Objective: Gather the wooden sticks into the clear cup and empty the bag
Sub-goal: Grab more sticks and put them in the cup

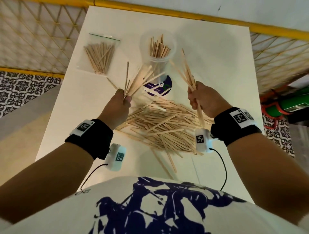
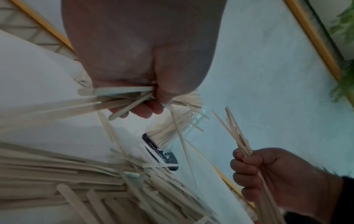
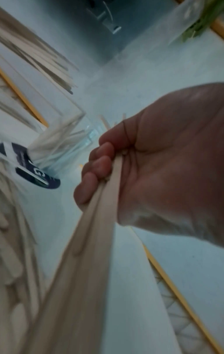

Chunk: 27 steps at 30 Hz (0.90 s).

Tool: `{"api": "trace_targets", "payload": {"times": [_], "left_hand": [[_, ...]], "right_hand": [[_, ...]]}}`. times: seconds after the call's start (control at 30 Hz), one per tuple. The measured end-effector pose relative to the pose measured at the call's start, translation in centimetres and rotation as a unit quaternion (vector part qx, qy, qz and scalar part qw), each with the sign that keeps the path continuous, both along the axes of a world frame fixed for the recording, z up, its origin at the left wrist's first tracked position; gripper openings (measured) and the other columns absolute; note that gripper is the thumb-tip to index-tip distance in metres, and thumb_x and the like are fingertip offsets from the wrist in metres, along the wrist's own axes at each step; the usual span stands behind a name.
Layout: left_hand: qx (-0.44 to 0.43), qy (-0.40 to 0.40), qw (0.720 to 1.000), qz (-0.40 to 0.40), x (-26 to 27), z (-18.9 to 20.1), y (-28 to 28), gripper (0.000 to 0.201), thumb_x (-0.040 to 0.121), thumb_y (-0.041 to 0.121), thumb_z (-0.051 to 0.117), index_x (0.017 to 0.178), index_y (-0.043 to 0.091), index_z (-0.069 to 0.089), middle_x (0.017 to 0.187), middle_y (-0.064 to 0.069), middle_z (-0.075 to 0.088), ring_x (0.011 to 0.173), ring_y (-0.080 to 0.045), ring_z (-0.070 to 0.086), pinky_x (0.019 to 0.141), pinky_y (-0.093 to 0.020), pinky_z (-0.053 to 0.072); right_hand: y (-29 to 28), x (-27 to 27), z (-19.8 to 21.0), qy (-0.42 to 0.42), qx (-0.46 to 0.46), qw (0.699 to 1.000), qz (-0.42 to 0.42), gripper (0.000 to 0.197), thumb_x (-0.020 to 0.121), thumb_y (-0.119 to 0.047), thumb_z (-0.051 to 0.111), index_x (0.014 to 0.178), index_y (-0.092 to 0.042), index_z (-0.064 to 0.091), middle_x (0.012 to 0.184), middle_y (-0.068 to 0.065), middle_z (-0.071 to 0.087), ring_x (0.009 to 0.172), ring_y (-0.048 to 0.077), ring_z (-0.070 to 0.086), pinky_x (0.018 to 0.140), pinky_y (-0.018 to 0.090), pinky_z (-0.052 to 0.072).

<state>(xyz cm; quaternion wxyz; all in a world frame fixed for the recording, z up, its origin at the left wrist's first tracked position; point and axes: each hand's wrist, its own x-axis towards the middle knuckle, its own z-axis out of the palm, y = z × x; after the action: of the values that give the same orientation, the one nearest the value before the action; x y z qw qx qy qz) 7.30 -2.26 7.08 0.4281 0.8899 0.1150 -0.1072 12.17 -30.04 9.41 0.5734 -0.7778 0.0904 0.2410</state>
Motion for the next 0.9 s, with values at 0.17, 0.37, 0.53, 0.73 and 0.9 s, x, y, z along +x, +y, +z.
{"api": "trace_targets", "payload": {"times": [0.17, 0.37, 0.53, 0.73, 0.9], "left_hand": [[-0.222, -0.051, 0.968, 0.103, 0.3, 1.5, -2.9, 0.019, 0.101, 0.015, 0.036, 0.084, 0.017, 0.040, 0.074, 0.003, 0.047, 0.063, -0.010, 0.045, 0.060, -0.019, 0.041], [-0.311, -0.052, 0.932, 0.180, 1.7, 1.9, -3.7, 0.020, 0.102, 0.015, 0.035, 0.082, 0.016, 0.040, 0.072, 0.001, 0.046, 0.060, -0.011, 0.044, 0.060, -0.023, 0.040], [-0.260, -0.058, 0.953, 0.142, 1.9, 1.9, -3.7, 0.013, 0.102, 0.020, 0.036, 0.097, 0.008, 0.041, 0.075, 0.003, 0.048, 0.063, -0.010, 0.045, 0.061, -0.020, 0.043], [-0.380, -0.010, 0.917, 0.118, 2.2, 2.8, -6.3, 0.015, 0.100, 0.021, 0.038, 0.107, 0.009, 0.044, 0.091, -0.002, 0.060, 0.076, -0.012, 0.061, 0.071, -0.030, 0.053], [-0.319, -0.033, 0.944, 0.075, 2.5, 2.4, -7.1, 0.009, 0.099, 0.023, 0.042, 0.099, 0.014, 0.045, 0.098, -0.001, 0.062, 0.090, -0.011, 0.062, 0.081, -0.022, 0.052]], "right_hand": [[4.1, -1.6, -0.7, -0.044, 0.097, 0.992, 0.071, 0.009, 0.098, -0.018, 0.048, 0.091, -0.023, 0.045, 0.069, -0.006, 0.041, 0.058, 0.011, 0.036, 0.058, 0.026, 0.038], [7.2, -1.8, -2.0, -0.119, -0.017, 0.992, -0.041, 0.020, 0.093, -0.037, 0.043, 0.100, -0.022, 0.053, 0.079, -0.003, 0.050, 0.065, 0.016, 0.043, 0.067, 0.041, 0.043], [7.1, -1.1, -1.2, -0.166, -0.041, 0.982, -0.079, 0.029, 0.098, -0.034, 0.043, 0.106, -0.010, 0.056, 0.069, 0.000, 0.045, 0.065, 0.019, 0.043, 0.065, 0.034, 0.039], [11.9, -1.1, -0.6, -0.121, 0.092, 0.986, -0.065, 0.015, 0.097, -0.028, 0.044, 0.093, -0.028, 0.059, 0.082, -0.002, 0.065, 0.075, 0.014, 0.062, 0.069, 0.041, 0.052], [13.6, -1.2, -0.4, -0.094, 0.178, 0.971, -0.130, 0.018, 0.100, -0.024, 0.043, 0.110, -0.026, 0.058, 0.116, 0.004, 0.063, 0.109, 0.015, 0.062, 0.094, 0.033, 0.051]]}}
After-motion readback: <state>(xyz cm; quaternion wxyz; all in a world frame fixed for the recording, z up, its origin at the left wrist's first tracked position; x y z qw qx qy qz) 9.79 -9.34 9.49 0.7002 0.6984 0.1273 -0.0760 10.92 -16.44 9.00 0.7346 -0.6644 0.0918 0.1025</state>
